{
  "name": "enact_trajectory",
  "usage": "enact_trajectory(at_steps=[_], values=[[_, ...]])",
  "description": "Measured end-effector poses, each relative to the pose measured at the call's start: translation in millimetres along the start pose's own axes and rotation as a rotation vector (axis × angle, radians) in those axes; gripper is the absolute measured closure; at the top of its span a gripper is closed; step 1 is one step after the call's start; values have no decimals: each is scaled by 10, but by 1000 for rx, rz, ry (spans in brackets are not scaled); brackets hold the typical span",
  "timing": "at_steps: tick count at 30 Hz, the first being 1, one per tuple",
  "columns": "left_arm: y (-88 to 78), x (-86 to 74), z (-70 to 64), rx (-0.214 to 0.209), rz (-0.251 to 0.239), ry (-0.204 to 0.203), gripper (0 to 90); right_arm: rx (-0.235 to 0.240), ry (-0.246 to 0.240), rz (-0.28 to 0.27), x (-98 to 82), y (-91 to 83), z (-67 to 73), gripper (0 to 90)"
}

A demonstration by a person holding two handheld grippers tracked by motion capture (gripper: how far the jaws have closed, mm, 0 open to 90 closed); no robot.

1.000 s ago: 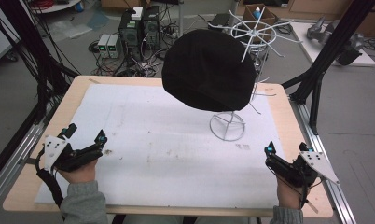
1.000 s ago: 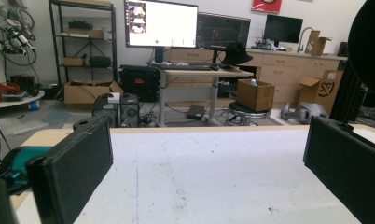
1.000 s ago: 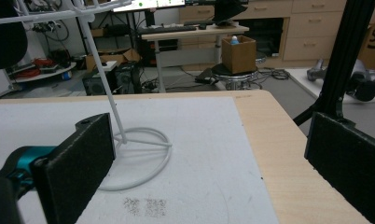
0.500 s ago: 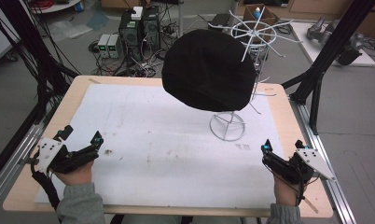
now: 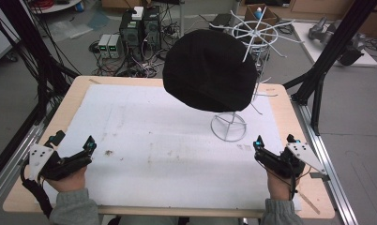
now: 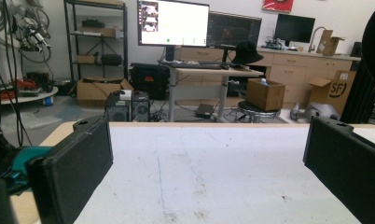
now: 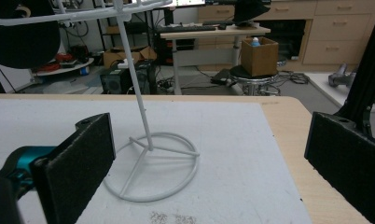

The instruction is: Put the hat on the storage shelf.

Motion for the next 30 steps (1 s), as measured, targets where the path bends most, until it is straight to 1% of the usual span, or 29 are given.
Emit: enact_trajectory(at_steps=[7, 12, 16, 17, 30], values=[[28, -11, -30, -9, 8, 8, 17, -7, 7, -6, 4, -25, -27, 7], [57, -19, -75, -19, 14, 26, 17, -13, 5, -9, 1, -47, -49, 7], [71, -19, -78, -25, 13, 17, 17, -17, 8, -15, 4, -68, -60, 7], [70, -17, -78, -24, 13, 18, 17, -18, 16, -11, 2, -74, -60, 7], [85, -17, -79, -23, 16, 19, 17, -24, 10, -12, -6, -72, -81, 7]])
Point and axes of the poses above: each handheld gripper's, and its own axes: y roughly forward along the jaws, x roughly out of its top, z roughly to its left, the point moved 4 cm from there along y, roughly forward along the jaws, and after that the axes turned 9 degrees about x, right-handed, at the moved point
